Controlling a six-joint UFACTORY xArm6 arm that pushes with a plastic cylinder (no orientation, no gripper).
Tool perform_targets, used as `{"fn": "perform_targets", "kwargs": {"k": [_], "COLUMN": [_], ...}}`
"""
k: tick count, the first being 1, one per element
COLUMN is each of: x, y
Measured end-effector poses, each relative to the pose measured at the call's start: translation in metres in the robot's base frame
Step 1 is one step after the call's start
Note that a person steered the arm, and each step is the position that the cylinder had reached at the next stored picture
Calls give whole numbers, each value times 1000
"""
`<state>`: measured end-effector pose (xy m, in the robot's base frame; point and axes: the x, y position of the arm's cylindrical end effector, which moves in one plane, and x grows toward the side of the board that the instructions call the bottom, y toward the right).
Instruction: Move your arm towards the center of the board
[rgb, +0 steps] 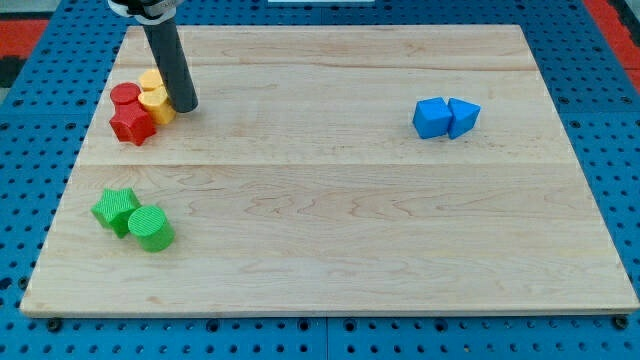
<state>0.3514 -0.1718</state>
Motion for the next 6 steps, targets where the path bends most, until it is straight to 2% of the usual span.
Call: {"fn": "perform_targets", "kwargs": {"k": [1,2,6], "x": [2,24,27], "y": [11,67,131]}}
